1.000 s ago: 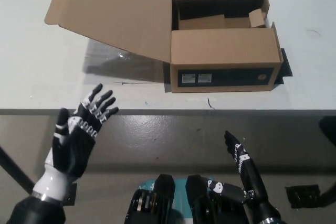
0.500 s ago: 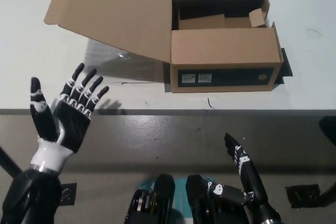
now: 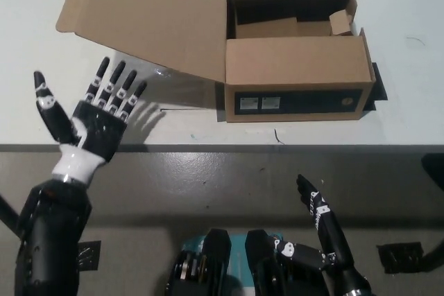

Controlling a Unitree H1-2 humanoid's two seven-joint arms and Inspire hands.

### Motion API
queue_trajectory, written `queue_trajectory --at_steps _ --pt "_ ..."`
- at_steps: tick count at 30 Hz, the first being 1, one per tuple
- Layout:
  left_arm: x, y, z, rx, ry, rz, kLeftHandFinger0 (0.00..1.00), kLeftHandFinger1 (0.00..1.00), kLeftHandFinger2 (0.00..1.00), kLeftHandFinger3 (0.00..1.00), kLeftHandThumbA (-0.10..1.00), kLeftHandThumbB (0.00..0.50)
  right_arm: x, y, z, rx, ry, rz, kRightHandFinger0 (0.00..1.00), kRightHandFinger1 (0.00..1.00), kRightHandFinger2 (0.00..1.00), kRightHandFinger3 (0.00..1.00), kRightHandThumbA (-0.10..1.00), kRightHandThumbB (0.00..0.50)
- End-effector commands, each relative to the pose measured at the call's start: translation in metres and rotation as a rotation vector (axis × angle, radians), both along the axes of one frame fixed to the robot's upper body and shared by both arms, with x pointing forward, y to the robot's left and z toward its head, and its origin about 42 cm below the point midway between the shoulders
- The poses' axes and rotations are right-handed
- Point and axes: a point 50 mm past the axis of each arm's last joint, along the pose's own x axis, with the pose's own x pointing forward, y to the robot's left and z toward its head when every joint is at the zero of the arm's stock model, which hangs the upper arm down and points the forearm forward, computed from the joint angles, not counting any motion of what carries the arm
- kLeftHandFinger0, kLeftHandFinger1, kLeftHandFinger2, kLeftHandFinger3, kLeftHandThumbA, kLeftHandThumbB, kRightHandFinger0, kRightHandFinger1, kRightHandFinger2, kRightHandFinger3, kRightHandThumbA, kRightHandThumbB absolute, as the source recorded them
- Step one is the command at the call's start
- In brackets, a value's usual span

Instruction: A small storge box is placed at the center of the table and the robot uses its left hand to push the lid and close it

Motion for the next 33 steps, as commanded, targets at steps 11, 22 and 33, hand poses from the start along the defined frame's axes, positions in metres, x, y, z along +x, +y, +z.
queue_trajectory --at_steps 11,22,33 --pt "0.047 -0.02 0.034 -0.017 -0.039 -0.08 1.0 1.0 1.0 1.0 1.0 0.364 0.009 0.007 0.021 0.0 -0.134 0.015 1.0 1.0 1.0 1.0 1.0 0.37" --pt "0.084 -0.033 0.058 0.031 -0.021 -0.08 1.0 1.0 1.0 1.0 1.0 0.375 0.01 0.009 0.02 -0.003 -0.132 0.022 1.0 1.0 1.0 1.0 1.0 0.364" --pt "0.097 -0.062 0.112 0.108 -0.151 -0.129 1.0 1.0 1.0 1.0 1.0 0.404 0.003 0.008 0.017 0.001 -0.121 0.025 1.0 1.0 1.0 1.0 1.0 0.361"
